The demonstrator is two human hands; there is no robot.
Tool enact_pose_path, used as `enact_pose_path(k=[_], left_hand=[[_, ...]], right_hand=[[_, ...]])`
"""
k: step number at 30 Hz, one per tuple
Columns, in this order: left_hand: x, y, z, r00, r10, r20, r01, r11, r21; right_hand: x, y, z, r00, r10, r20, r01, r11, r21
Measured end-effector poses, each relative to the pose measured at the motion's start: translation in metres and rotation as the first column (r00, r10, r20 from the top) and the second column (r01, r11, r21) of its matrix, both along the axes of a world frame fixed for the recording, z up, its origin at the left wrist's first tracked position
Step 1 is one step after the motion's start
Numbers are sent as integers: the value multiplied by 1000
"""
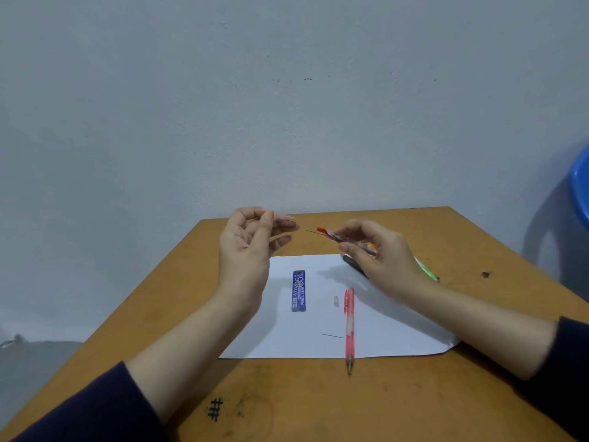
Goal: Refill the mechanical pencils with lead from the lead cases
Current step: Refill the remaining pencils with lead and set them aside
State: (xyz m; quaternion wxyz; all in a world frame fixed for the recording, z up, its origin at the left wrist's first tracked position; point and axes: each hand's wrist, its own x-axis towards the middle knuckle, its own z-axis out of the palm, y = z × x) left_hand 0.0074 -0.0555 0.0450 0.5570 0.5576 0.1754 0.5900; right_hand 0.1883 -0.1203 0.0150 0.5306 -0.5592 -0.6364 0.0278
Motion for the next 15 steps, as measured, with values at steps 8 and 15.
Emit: enact_pose_path(k=[8,15], left_hand=[[0,-3,2,996,-70,-54,68,997,-42],[0,-1,-1,988,-105,-110,99,993,-61]], right_hand=[[3,4,-2,984,32,-173,-40,998,-45],[3,8,-4,944,93,-316,-119,991,-65]])
